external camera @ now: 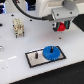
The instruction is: Insert the blue gear onto the right peg, followed by the red gear
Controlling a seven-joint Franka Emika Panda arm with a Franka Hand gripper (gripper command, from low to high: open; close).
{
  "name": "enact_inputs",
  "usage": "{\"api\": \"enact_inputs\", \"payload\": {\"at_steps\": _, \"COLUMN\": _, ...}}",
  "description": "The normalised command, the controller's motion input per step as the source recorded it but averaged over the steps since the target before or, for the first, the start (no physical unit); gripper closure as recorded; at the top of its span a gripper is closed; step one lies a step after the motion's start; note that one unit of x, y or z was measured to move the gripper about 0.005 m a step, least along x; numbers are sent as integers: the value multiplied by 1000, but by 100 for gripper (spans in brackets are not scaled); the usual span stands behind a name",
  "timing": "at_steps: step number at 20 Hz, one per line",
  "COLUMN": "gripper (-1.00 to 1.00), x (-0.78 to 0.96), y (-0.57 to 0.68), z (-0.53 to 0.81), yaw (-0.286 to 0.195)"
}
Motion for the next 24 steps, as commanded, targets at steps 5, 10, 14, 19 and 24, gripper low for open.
{"api": "enact_inputs", "payload": {"at_steps": 5, "gripper": 100, "x": 526, "y": -248, "z": 403, "yaw": 0}}
{"api": "enact_inputs", "payload": {"at_steps": 10, "gripper": 100, "x": 612, "y": -328, "z": 330, "yaw": 0}}
{"api": "enact_inputs", "payload": {"at_steps": 14, "gripper": 100, "x": 659, "y": -337, "z": 317, "yaw": 0}}
{"api": "enact_inputs", "payload": {"at_steps": 19, "gripper": 100, "x": 716, "y": -300, "z": 272, "yaw": 0}}
{"api": "enact_inputs", "payload": {"at_steps": 24, "gripper": 100, "x": 754, "y": -266, "z": 215, "yaw": 0}}
